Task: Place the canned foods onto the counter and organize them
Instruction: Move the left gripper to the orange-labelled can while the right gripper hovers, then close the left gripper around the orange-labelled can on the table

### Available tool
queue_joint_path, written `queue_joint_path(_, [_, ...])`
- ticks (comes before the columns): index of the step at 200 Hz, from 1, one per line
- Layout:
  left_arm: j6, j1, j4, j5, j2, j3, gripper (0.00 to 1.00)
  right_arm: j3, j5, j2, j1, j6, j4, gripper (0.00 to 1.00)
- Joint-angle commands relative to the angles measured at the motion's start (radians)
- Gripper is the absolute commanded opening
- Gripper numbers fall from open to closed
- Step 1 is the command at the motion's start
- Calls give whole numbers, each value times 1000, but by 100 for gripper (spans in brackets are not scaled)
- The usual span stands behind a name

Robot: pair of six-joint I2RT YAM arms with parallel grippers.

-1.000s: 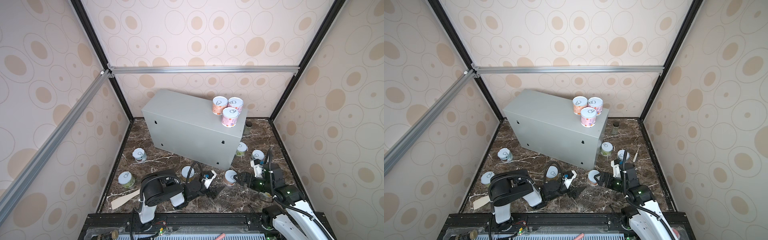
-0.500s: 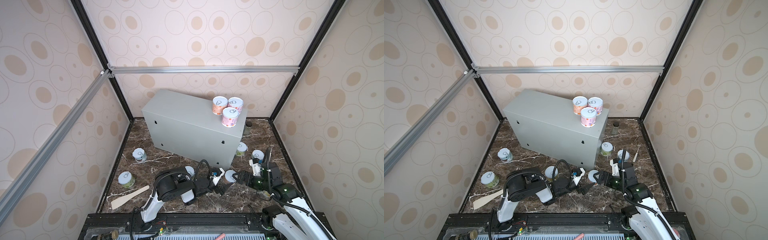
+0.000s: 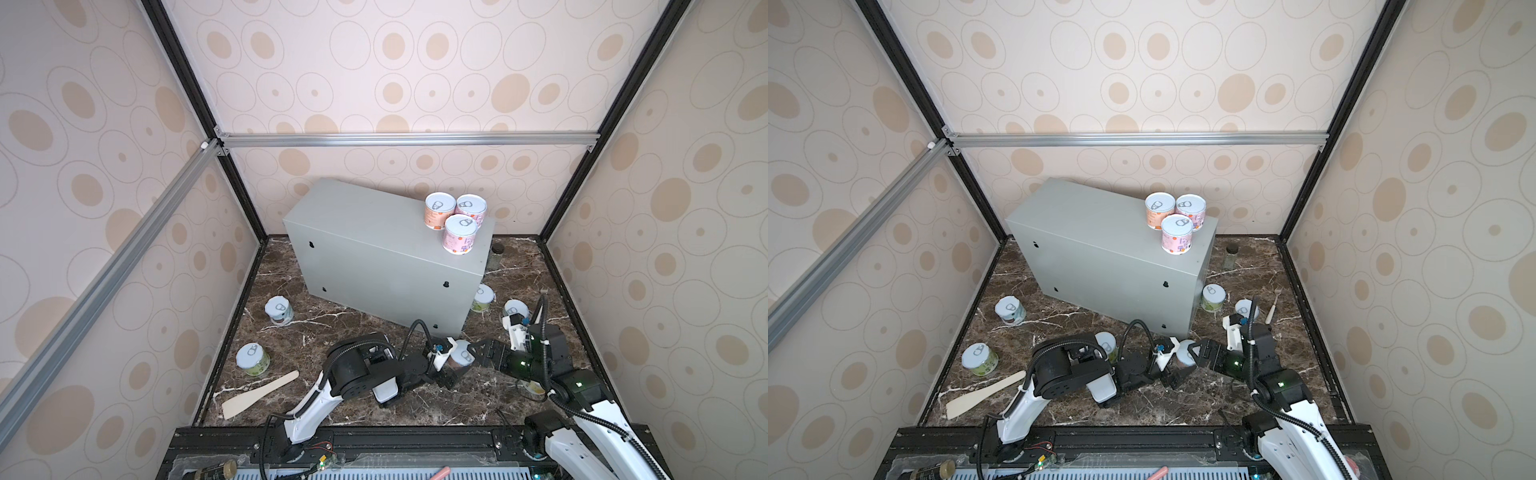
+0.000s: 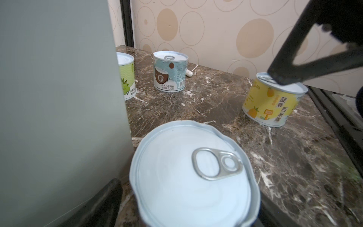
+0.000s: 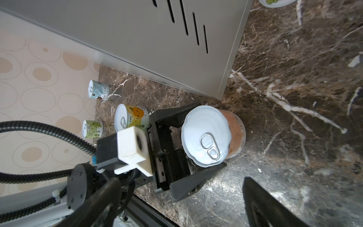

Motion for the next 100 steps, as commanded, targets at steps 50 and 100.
queue_joint_path(50, [23,-8,16,-40,56,93,88,104,7,2,5,4,-67,99])
queue_joint_path(100, [25,-8,-15,-43,71,139,85,120,18,-22,4,2,-98,99])
